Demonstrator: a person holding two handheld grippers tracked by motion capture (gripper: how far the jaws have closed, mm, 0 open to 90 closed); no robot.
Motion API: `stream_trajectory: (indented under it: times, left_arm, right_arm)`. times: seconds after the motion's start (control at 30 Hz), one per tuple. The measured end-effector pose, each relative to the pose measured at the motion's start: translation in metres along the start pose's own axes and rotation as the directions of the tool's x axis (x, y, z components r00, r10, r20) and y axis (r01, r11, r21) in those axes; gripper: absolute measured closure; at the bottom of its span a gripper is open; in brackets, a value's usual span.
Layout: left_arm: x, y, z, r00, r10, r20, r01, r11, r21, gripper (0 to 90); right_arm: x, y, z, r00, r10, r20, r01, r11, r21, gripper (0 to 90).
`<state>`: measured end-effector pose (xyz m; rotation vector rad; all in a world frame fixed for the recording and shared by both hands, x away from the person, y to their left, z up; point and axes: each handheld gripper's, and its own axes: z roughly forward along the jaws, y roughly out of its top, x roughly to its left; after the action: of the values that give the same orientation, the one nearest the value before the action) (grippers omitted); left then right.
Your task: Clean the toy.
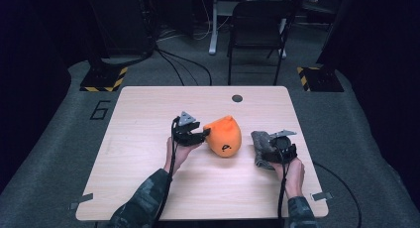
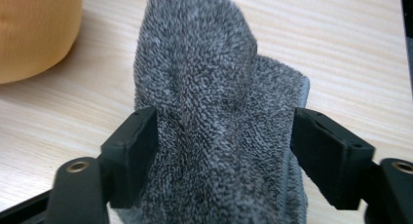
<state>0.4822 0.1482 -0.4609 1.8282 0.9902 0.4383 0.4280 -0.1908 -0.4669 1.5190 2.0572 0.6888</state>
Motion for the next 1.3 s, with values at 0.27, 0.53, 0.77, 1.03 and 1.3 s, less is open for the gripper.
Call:
stream_trajectory:
  times: [0.27, 0.53, 0.77, 1.03, 1.3]
  left_arm:
    - [0.015, 0.003, -0.019, 0.9990, -0.027, -0.036, 0.025, 0.9988, -0.042, 19.6]
    - [0.021, -0.013, -0.050, 0.9979, 0.016, -0.062, -0.017, 0.9998, -0.011, 10.6]
    - [0.024, -0.042, -0.076, 0.9956, 0.066, -0.067, -0.062, 0.9961, 0.062, 6.7]
    - [0.042, -0.082, -0.110, 0.9885, 0.094, -0.118, -0.076, 0.9863, 0.146, 1.8]
    - [0.066, -0.117, -0.112, 0.9881, 0.076, -0.133, -0.041, 0.9675, 0.250, 0.2]
  right_arm:
    - [-0.013, -0.009, -0.018, 0.9948, 0.042, -0.093, -0.047, 0.998, -0.050, 8.2]
    - [-0.027, -0.033, -0.039, 0.9942, 0.024, -0.105, -0.034, 0.995, -0.093, 0.0]
    - [-0.035, -0.056, -0.047, 0.9949, 0.010, -0.101, -0.021, 0.994, -0.106, 0.0]
    - [-0.041, -0.088, -0.041, 0.9973, -0.030, -0.067, 0.023, 0.996, -0.091, 0.0]
    - [-0.053, -0.109, -0.020, 0.9974, 0.004, -0.072, -0.006, 1.000, -0.025, 0.0]
